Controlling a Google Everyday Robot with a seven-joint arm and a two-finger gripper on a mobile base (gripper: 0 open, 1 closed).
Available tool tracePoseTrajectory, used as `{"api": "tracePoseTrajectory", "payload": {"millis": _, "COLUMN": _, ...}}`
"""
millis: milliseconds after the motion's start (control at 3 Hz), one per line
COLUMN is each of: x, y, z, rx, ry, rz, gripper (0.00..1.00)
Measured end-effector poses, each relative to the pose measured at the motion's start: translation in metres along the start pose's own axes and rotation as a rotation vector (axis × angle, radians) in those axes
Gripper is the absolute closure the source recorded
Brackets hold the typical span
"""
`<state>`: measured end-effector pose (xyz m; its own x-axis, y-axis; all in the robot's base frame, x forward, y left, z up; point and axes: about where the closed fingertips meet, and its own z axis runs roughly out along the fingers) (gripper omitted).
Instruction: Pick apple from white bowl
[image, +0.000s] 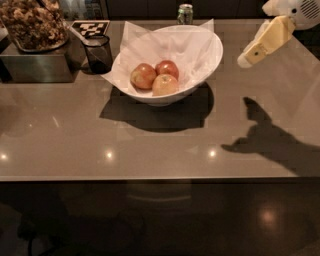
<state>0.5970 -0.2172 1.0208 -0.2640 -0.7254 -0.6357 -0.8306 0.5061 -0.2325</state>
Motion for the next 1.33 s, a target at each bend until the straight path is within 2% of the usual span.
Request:
{"api": "tracePoseTrajectory", "payload": {"millis": 333, "x": -0.026, "y": 0.008, "z": 0.05, "rx": -0.128, "ry": -0.103, "rz": 0.004, "gripper": 0.0}}
{"api": "tracePoseTrajectory", "payload": {"millis": 667, "x": -0.049, "y": 0.013, "z": 0.088, "rx": -0.215, "ry": -0.166, "rz": 0.003, "gripper": 0.0}}
{"api": "tracePoseTrajectory", "payload": {"millis": 1000, "x": -0.049, "y": 0.013, "z": 0.091, "rx": -0.219, "ry": -0.168, "rz": 0.004, "gripper": 0.19}}
{"api": "tracePoseTrajectory", "payload": {"millis": 1333, "x": -0.049, "y": 0.013, "z": 0.091, "rx": -0.22, "ry": -0.168, "rz": 0.004, "gripper": 0.26}}
